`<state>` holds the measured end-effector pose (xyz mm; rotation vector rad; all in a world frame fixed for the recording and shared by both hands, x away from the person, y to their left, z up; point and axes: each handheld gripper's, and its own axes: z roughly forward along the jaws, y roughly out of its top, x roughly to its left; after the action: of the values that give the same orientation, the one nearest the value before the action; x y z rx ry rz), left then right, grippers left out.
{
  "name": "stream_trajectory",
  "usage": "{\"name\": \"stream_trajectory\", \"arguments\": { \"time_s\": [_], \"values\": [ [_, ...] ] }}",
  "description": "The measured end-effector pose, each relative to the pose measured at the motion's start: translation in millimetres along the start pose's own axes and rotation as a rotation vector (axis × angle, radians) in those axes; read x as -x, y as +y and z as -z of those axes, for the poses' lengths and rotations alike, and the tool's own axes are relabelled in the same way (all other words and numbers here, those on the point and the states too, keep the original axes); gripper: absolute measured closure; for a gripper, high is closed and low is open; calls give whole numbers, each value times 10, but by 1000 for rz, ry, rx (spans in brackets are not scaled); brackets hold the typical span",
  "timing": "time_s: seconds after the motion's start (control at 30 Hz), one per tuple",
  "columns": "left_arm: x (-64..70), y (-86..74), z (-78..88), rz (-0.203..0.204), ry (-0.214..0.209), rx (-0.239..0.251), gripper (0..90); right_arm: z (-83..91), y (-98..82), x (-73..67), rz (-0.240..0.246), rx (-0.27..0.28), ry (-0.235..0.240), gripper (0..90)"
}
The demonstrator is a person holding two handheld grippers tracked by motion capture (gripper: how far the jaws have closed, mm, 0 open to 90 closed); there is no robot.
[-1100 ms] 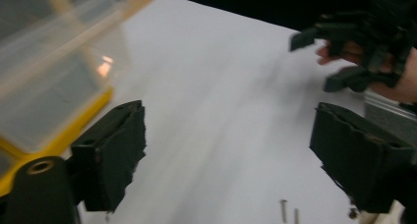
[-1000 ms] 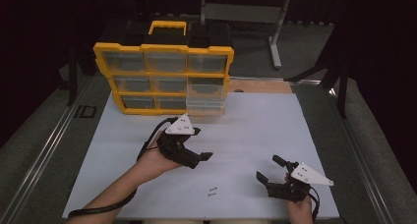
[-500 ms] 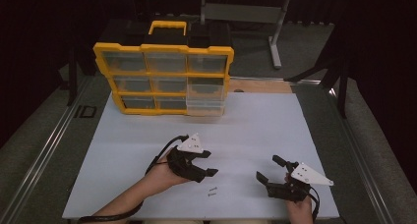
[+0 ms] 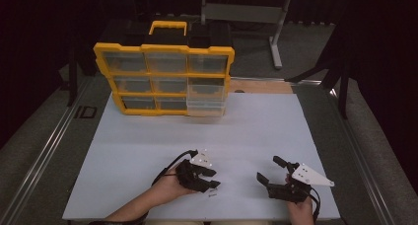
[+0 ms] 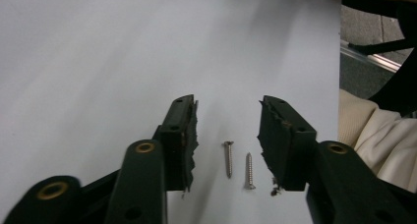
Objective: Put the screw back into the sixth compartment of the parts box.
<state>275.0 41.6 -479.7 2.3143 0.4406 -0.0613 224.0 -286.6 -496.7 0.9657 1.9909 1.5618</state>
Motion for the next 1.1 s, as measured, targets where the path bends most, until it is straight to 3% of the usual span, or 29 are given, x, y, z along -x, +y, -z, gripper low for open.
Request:
{"name": "stream_trajectory", "arguments": {
  "time_s": [0.27,0.63,0.83,0.9,0.93,1.1],
  "values": [
    [-4,-110,-167,15,-23,-43,650,2,0,0,-2,1,1,126],
    [5,-174,-273,-21,-7,-88,727,3,-1,4,-2,2,-1,126],
    [4,-184,-284,-32,15,-82,787,2,0,0,-1,1,0,126],
    [4,-181,-279,-44,24,-91,842,4,0,3,-2,2,0,126],
    [-11,-182,-283,-32,25,-88,873,4,-1,5,-3,3,-1,127],
    [-25,-181,-276,-30,22,-86,883,4,0,3,-1,2,-1,126]
  ]
}}
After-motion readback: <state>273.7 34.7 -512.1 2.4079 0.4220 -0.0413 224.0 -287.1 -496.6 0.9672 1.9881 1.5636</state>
